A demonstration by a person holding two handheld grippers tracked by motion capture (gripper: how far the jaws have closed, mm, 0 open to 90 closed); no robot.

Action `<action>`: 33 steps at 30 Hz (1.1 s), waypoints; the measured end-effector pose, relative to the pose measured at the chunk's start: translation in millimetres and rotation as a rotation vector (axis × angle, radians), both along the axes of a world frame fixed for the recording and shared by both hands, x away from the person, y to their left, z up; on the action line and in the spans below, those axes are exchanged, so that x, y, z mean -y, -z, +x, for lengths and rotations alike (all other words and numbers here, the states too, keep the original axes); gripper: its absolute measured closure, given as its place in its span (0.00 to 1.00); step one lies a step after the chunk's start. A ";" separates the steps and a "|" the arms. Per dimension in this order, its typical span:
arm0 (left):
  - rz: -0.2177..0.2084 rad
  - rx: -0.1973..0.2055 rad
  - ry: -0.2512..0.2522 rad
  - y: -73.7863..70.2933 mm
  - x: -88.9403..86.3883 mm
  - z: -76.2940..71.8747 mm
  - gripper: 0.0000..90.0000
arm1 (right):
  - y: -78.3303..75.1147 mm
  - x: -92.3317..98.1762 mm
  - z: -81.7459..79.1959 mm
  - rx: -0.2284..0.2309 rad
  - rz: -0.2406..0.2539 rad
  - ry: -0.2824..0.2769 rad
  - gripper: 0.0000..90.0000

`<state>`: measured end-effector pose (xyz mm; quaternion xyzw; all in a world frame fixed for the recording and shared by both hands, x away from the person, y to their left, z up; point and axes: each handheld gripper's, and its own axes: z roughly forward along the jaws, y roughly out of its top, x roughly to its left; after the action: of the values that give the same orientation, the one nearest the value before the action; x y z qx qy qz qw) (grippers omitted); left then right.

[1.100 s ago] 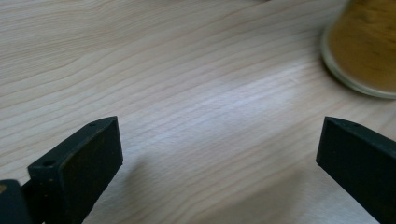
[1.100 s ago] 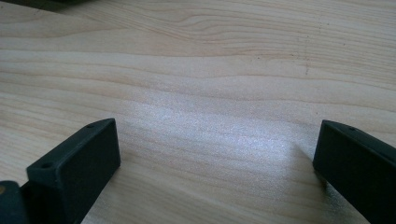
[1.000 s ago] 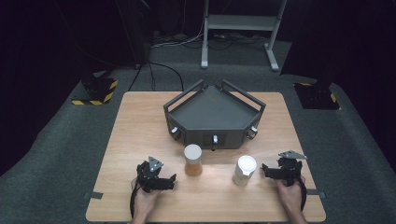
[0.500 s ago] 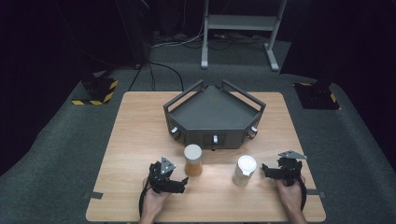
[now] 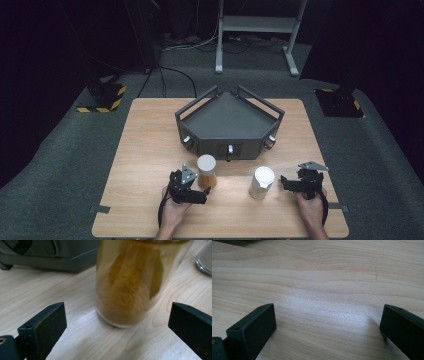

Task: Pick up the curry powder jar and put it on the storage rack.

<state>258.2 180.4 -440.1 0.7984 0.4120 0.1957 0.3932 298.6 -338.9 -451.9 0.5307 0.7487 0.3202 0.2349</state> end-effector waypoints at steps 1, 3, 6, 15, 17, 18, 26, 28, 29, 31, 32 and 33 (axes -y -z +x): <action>0.000 0.000 0.000 0.0 0.0 0.0 0.03 | 0.0 0.0 0.0 0.000 0.000 0.000 0.00; -0.001 0.008 0.002 -0.6 2.6 1.1 0.03 | 0.0 0.0 0.0 0.000 0.000 0.000 0.00; -0.006 0.014 0.005 -0.9 4.8 2.5 0.04 | 0.0 0.0 0.0 0.000 0.000 0.000 0.00; -0.008 0.034 0.019 -3.6 13.0 9.2 0.09 | 0.0 0.0 0.0 0.000 0.000 0.000 0.00; -0.006 0.038 0.022 -4.2 14.3 10.1 0.11 | 0.0 0.0 0.0 0.000 0.000 0.000 0.00; -0.002 0.040 0.023 -5.2 16.7 11.9 0.12 | 0.0 0.0 0.0 0.000 0.000 0.000 0.00; -0.015 0.043 0.025 -6.5 19.4 18.0 0.18 | 0.0 0.0 0.0 0.000 0.000 0.000 0.00; -0.015 0.044 0.028 -6.8 20.5 18.6 0.19 | 0.0 0.0 0.0 0.000 0.000 0.000 0.00; -0.016 0.046 0.028 -6.7 21.1 18.7 0.20 | 0.0 0.0 0.0 0.000 0.000 0.000 0.00; -0.017 0.048 0.030 -6.8 22.1 19.6 0.22 | 0.0 0.0 0.0 0.000 0.000 0.000 0.00; -0.016 0.048 0.031 -7.1 22.7 20.4 0.23 | 0.0 0.0 0.0 0.000 0.000 0.000 0.00; -0.016 0.048 0.031 -7.1 22.7 20.4 0.24 | 0.0 0.0 0.0 0.000 0.000 0.000 0.00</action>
<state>278.6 157.7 -433.0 0.7965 0.3915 0.2053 0.4125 298.6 -338.9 -451.9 0.5306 0.7488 0.3202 0.2350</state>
